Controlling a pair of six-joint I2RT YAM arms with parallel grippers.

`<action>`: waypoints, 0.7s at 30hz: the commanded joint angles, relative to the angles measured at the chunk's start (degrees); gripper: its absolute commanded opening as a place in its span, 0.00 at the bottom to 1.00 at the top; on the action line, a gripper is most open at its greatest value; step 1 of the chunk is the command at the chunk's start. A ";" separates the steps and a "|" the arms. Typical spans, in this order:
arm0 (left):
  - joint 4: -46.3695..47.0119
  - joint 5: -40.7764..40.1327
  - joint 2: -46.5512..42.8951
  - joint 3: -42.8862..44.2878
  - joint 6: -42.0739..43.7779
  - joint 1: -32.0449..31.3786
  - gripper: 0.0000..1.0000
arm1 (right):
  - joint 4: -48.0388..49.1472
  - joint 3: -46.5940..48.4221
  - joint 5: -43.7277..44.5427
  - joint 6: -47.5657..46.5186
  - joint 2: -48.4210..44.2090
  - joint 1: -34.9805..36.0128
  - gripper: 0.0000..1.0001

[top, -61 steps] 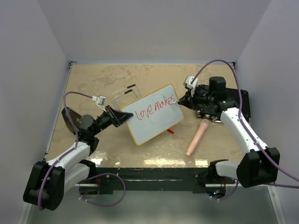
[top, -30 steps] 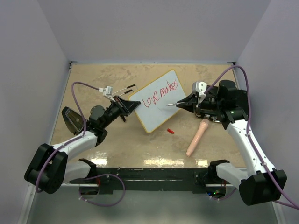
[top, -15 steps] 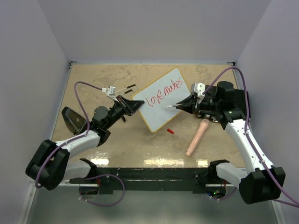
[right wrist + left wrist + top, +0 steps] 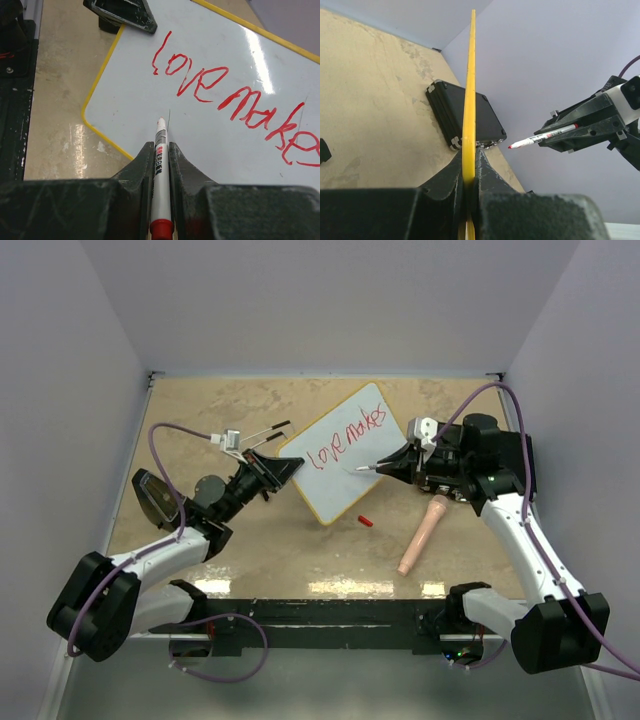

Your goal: Write a sentence on the whiteboard

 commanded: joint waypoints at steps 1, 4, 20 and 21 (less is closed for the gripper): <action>9.88 -0.95 -1.79 -0.31 -1.29 -0.45 0.00 | 0.18 0.49 -1.05 -1.22 -0.10 -0.27 0.00; 9.88 -0.86 -1.97 -0.57 -1.29 -0.45 0.00 | 0.00 0.49 -0.97 -1.40 -0.10 -0.27 0.00; 10.23 0.28 -1.88 -0.31 -1.29 -0.45 0.00 | 0.35 0.14 -0.79 -1.40 0.34 -0.18 0.00; 10.23 0.28 -1.70 -0.22 -1.29 -0.45 0.00 | 0.62 0.05 -0.88 -1.31 0.43 -0.18 0.00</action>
